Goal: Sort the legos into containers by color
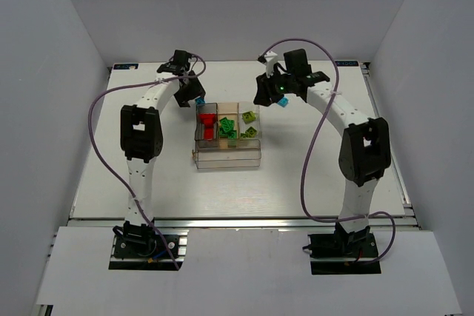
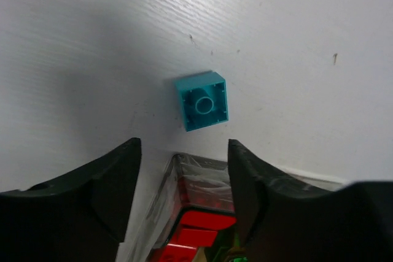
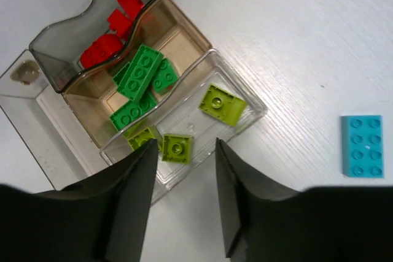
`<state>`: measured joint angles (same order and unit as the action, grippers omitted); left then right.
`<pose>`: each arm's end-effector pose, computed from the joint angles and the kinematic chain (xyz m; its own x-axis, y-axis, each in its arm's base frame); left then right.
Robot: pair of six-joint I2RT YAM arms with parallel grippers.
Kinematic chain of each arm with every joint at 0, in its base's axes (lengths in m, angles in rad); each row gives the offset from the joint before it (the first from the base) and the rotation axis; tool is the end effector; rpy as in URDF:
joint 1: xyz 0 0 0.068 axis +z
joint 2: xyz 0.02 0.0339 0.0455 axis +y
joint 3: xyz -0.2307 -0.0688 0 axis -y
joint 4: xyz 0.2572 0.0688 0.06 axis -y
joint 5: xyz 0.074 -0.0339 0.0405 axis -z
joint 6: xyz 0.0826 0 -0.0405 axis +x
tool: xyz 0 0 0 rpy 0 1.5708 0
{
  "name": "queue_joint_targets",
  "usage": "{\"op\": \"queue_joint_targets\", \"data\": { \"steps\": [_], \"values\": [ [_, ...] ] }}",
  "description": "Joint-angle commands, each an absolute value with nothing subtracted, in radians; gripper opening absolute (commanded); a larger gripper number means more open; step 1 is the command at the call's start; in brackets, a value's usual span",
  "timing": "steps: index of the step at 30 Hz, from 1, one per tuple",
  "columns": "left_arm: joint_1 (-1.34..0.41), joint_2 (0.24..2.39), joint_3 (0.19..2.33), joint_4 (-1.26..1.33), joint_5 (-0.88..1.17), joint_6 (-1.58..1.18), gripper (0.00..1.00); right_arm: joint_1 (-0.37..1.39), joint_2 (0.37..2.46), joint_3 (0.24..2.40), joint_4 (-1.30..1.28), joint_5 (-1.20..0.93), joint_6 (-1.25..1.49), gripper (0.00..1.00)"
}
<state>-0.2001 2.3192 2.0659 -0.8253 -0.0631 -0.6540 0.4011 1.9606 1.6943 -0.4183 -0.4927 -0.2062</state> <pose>0.5057 -0.0972 0.1383 -0.7884 -0.4596 -0.4089 -0.3912 0.8875 -0.2434 0.4315 0.2254 0.2243 -0.4303 -0.3784 -0.8195 -0.7861 0.6034 0.1342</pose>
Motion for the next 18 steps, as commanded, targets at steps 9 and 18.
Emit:
{"op": "queue_joint_targets", "data": {
  "steps": [9, 18],
  "values": [
    [-0.204, 2.414, 2.197, -0.818, 0.063, -0.604, 0.76, 0.336, 1.838, 1.529, -0.333, -0.548, -0.169, 0.57],
    [-0.204, 2.45, 2.201, -0.844, 0.057, -0.615, 0.29, 0.311, 1.809, 1.496, -0.316, -0.545, -0.158, 0.56]
  ]
}}
